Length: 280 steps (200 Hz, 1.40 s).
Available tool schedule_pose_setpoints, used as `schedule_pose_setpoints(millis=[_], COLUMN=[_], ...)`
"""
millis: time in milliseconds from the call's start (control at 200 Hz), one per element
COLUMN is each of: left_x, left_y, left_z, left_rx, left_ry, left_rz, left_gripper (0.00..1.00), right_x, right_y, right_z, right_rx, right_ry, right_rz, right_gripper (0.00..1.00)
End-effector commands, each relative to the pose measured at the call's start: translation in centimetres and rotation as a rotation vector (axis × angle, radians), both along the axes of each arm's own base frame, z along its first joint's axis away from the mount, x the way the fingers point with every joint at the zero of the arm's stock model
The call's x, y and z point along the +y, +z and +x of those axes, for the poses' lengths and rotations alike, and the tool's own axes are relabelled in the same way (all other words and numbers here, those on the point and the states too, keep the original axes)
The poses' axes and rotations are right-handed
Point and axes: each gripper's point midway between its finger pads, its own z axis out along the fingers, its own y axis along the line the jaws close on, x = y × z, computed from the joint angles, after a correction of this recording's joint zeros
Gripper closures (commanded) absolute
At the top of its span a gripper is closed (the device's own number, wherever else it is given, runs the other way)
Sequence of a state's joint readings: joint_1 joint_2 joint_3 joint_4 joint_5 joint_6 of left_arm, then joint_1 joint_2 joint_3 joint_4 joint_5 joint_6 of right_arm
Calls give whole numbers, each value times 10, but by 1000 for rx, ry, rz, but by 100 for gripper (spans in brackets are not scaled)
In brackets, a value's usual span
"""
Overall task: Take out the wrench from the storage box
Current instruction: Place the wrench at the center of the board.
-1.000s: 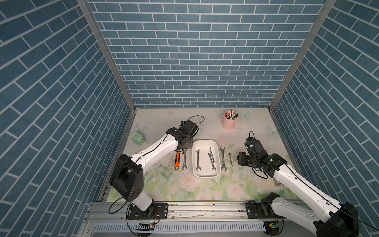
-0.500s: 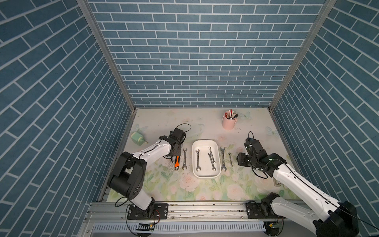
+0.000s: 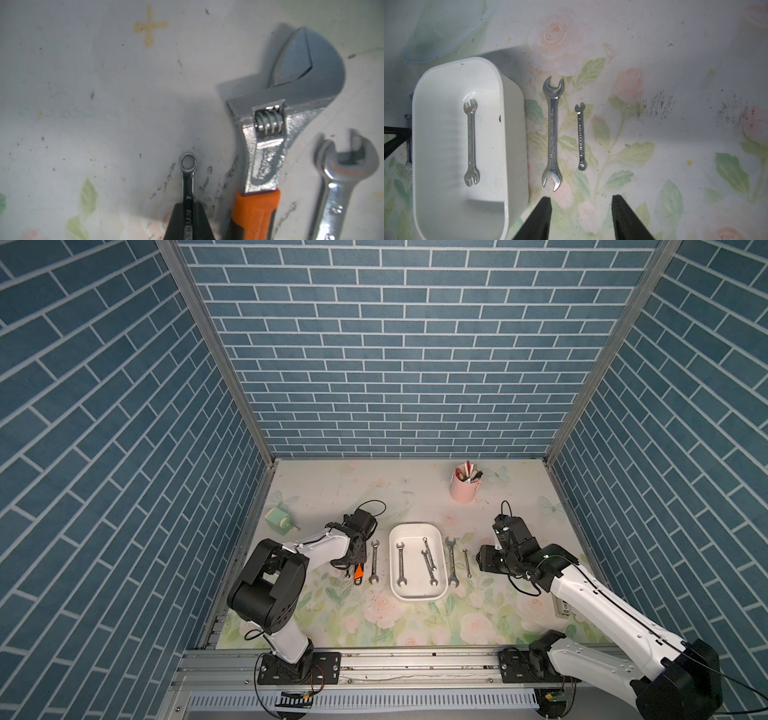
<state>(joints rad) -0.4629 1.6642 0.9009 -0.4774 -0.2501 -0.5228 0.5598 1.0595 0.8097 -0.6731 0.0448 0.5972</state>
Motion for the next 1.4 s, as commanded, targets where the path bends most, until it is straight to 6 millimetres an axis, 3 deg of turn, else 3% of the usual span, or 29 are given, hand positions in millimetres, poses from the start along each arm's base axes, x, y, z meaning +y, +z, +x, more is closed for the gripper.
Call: schedule_pose_setpoints(millis=[0,85,325,525,695,805,920,1115,1395], left_x=[3,1,-8,-18,-15,-6,2,14,22], left_y=[8,17,63,131,184,201,207,213,217], left_z=[3,6,17,21,17,11,6,-4,-8], left_rx=[-32,-57,-159,-321,-461,-517,-548,-608,-629], left_ry=[18,16,-7,-48,-63,-55,-49,-33,-19], left_rz=[-2,-17,-80,-190,-245,-234,-215,-196,-176], left_gripper=[75,59,51,40,26,20,16,4,0], right_x=[5,9,33,80,119,143,167,200,221], right_y=[7,14,48,72,73,63,47,1,-52], right_z=[1,3,10,13,15,14,13,12,16], right_rx=[21,22,-14,-41,-41,-27,-6,66,132], right_ry=[14,15,38,115,171,200,217,239,224], right_rz=[13,25,20,0,-11,-16,-26,-89,-120], right_gripper=[49,48,47,46,45,44,45,44,41])
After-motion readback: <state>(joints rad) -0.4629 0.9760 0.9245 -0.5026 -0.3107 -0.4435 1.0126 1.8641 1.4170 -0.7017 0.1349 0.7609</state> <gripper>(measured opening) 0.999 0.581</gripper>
